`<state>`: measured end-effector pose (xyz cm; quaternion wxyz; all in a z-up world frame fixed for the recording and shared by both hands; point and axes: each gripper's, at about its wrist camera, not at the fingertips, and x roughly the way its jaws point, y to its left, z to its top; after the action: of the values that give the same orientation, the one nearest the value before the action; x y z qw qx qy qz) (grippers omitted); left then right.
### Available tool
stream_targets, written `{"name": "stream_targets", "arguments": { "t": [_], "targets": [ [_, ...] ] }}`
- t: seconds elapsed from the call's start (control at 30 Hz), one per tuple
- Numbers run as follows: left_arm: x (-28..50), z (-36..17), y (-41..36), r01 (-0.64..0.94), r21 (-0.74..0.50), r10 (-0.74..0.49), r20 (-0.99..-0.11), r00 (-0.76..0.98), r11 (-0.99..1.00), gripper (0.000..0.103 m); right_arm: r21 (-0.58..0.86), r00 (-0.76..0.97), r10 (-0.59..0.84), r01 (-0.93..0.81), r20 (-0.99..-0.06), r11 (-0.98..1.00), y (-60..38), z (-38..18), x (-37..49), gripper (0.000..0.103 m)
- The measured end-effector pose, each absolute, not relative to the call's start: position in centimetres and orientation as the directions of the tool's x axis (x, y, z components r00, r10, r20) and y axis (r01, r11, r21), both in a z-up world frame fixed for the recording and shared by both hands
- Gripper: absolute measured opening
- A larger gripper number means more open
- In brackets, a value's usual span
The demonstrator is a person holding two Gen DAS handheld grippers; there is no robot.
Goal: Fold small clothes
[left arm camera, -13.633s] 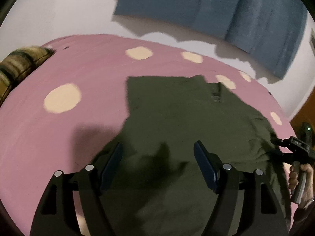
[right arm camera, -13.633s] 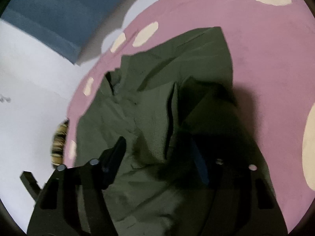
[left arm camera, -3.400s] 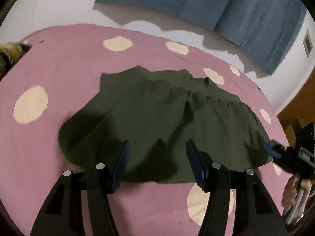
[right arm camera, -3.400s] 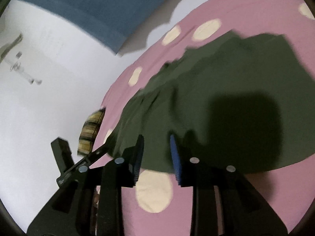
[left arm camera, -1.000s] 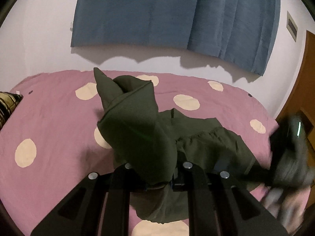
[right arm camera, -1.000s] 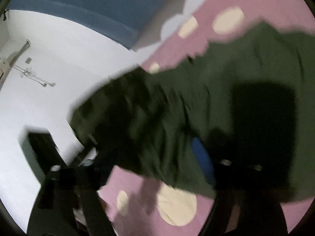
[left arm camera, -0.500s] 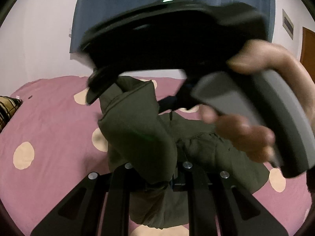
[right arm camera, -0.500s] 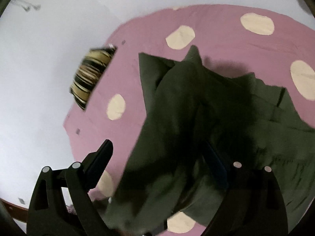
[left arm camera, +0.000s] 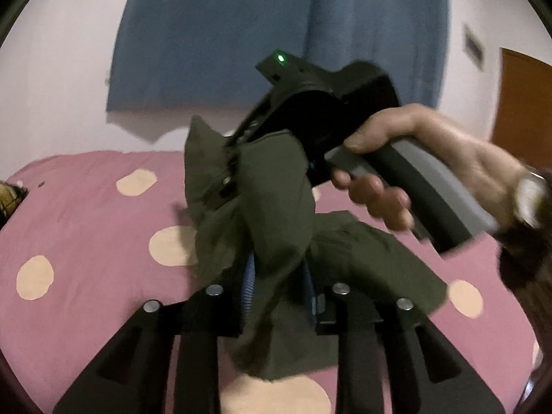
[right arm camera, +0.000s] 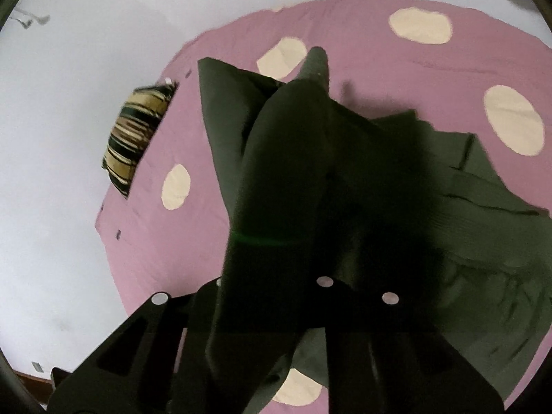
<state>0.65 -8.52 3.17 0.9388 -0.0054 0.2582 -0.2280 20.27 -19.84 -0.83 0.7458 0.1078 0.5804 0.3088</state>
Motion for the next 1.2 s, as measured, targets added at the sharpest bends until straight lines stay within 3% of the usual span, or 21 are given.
{"name": "stream_targets", "arguments": {
  "t": [0.13, 0.33, 0.9, 1.0, 1.13, 1.2],
  "targets": [
    [-1.8, 2.9, -7.7, 0.482, -0.158, -0.495, -0.474, 0.728, 0.862, 0.043, 0.573, 0.200, 0.636, -0.297, -0.745, 0.764, -25.3, 0.3, 19.3, 0.013],
    [-0.9, 0.4, -7.9, 0.457, -0.123, -0.448, -0.525, 0.724, 0.881, 0.058, 0.645, 0.284, 0.683, -0.227, -0.673, 0.730, -33.5, -0.6, 17.0, 0.012],
    [2.6, -4.3, -12.5, 0.444, -0.087, -0.390, -0.647, 0.655, 0.892, 0.065, 0.864, 0.403, 0.784, 0.031, -0.471, 0.503, -48.2, -14.0, 14.3, 0.013],
    [2.9, -4.5, -12.5, 0.437, -0.089, -0.387, -0.644, 0.660, 0.895, 0.066, 0.879, 0.419, 0.790, 0.045, -0.448, 0.474, -48.5, -14.5, 13.9, 0.022],
    [3.0, -4.6, -12.6, 0.441, -0.069, -0.378, -0.643, 0.666, 0.895, 0.067, 0.865, 0.433, 0.773, 0.032, -0.464, 0.501, -48.7, -12.9, 12.1, 0.059],
    [2.5, -4.5, -12.7, 0.439, -0.072, -0.378, -0.643, 0.666, 0.896, 0.067, 0.851, 0.436, 0.767, -0.004, -0.472, 0.526, -48.3, -11.6, 10.8, 0.065]
  ]
}}
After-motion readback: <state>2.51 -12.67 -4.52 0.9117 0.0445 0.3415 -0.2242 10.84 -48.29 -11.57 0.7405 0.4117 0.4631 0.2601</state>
